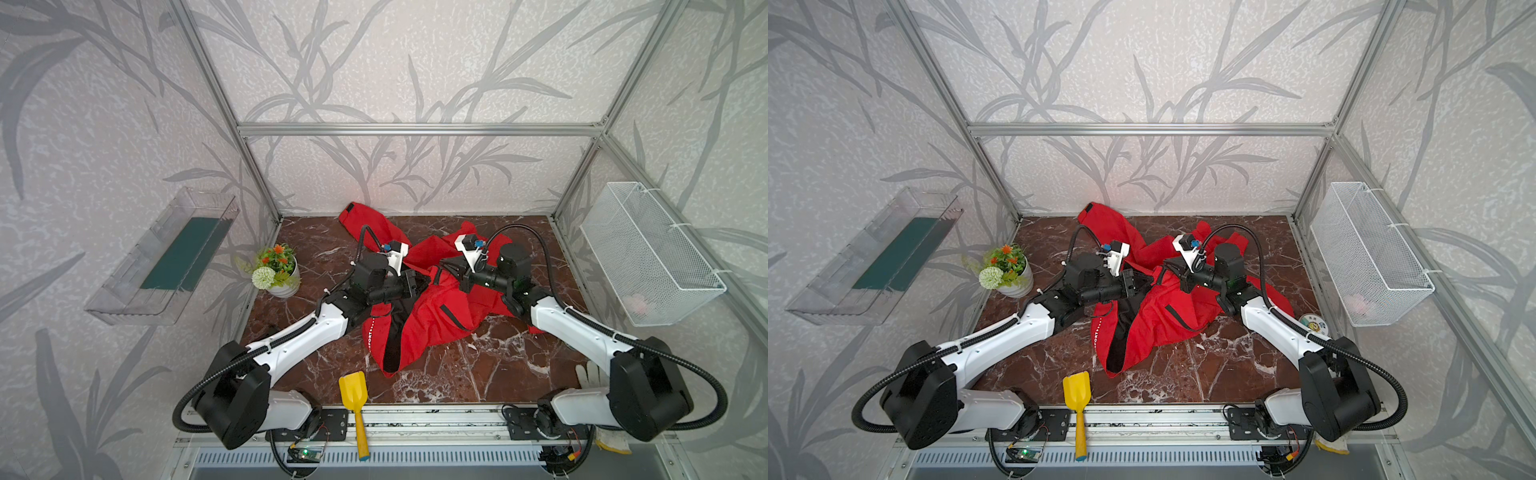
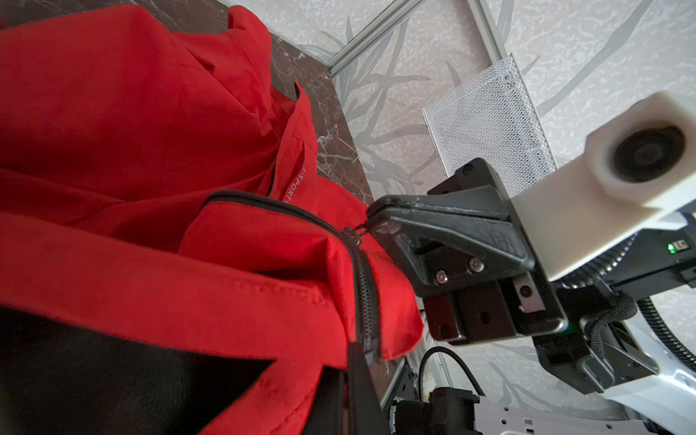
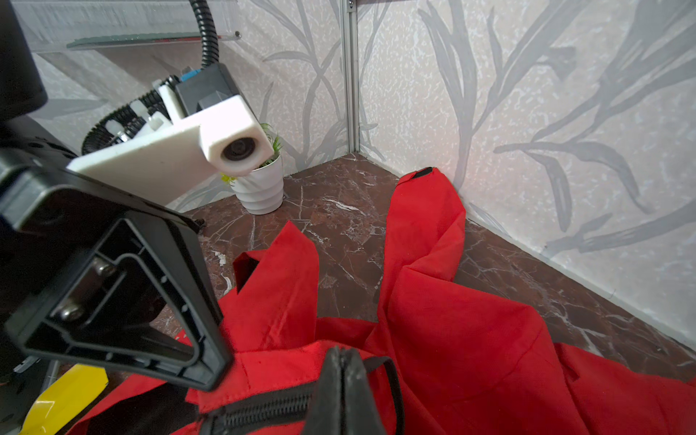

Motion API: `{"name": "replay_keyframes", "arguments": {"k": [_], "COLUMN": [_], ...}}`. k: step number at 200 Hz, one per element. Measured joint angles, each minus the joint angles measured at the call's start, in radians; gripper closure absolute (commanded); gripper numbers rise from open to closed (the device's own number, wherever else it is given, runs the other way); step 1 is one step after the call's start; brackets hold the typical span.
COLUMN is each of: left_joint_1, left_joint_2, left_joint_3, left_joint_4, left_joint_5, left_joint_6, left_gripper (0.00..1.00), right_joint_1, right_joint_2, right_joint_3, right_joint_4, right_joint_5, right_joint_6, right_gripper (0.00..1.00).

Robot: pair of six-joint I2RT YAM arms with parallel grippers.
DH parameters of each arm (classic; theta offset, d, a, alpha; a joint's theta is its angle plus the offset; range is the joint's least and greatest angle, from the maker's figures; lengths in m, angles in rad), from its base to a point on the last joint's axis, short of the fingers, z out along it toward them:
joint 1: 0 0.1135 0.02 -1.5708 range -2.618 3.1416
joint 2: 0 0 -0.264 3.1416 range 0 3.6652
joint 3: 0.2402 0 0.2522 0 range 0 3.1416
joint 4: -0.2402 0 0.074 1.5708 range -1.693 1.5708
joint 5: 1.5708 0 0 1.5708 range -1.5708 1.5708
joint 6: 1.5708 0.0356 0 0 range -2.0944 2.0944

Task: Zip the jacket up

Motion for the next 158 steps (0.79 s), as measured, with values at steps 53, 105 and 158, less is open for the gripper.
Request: {"name": "replay_keyframes", "arguments": {"k": [53,105,158], "left_joint_1": [0.089,0.268,0.466], "left_joint_2": [-0.094,-0.071,0.116], "left_joint_3": [0.062,0.357,0.629], "left_joint_4": [-0.243,-0.541,-0.676], "left_joint_5": [0.024,0.058,0.021], "left_joint_6": [0.149,0.415,0.683], "left_gripper": [1.00,1.00,1.00], "right_joint_1": [0.004,-0.013,-0.099], "right_joint_2": [0.008,0.077,0.201], "right_joint_3": [0.076,0.314,0.566], "right_joint_4": [-0.048,-0.131,-0.211], "right_joint_5": [0.130,0.304,0.373], "right_joint_6": [0.014,0.006,0.014], "right_gripper": [1.00,1.00,1.00]}}
